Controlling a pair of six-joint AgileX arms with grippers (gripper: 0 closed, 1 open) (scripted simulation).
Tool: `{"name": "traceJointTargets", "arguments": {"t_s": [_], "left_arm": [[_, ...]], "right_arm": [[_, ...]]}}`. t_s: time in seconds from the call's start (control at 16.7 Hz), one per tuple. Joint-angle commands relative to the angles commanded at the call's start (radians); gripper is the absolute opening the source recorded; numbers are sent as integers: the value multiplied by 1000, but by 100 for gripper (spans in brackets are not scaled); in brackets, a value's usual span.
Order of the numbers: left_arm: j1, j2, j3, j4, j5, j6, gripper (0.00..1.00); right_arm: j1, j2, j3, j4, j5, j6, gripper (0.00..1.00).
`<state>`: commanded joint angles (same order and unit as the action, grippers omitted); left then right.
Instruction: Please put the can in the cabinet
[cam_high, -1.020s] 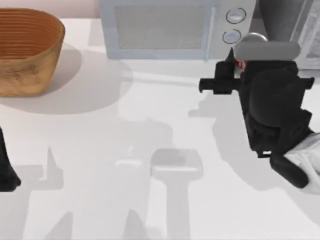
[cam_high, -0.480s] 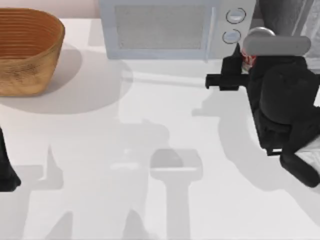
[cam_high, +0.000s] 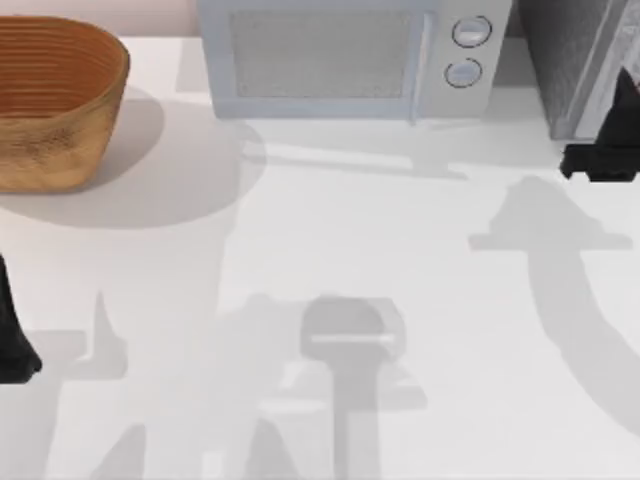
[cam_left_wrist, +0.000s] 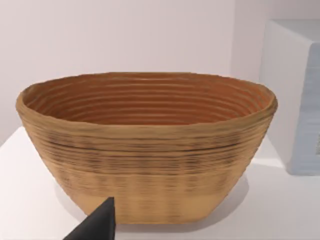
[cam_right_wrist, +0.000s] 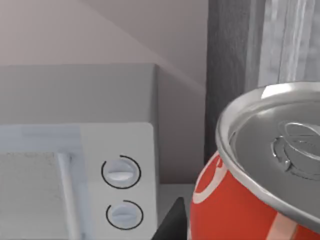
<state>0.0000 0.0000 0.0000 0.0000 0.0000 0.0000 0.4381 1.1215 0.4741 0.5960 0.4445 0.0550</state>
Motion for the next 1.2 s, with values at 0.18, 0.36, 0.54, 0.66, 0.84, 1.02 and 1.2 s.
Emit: {"name": "traceJointTargets", "arguments": {"t_s": [0.18,0.36,0.54,0.66,0.84,1.02,1.2], "left_arm": [[0,0,0,0,0,0,100],[0,0,0,0,0,0,100],[0,0,0,0,0,0,100],[0,0,0,0,0,0,100],[0,0,0,0,0,0,100],[0,0,0,0,0,0,100],[0,0,0,0,0,0,100]], "right_arm": [[-101,-264,-107,-135,-99,-16,0],[-204,-527,-216,-272,-201,-29,0],[-297,-767,-318,-400,-297,-40,0],[-351,-902,-376,-473,-352,-46,0],[-410,-1052,-443,-557,-415,-52,0],[-437,-1120,-473,-595,-444,-55,0],[-438,-1121,-474,-596,-445,-55,0]]}}
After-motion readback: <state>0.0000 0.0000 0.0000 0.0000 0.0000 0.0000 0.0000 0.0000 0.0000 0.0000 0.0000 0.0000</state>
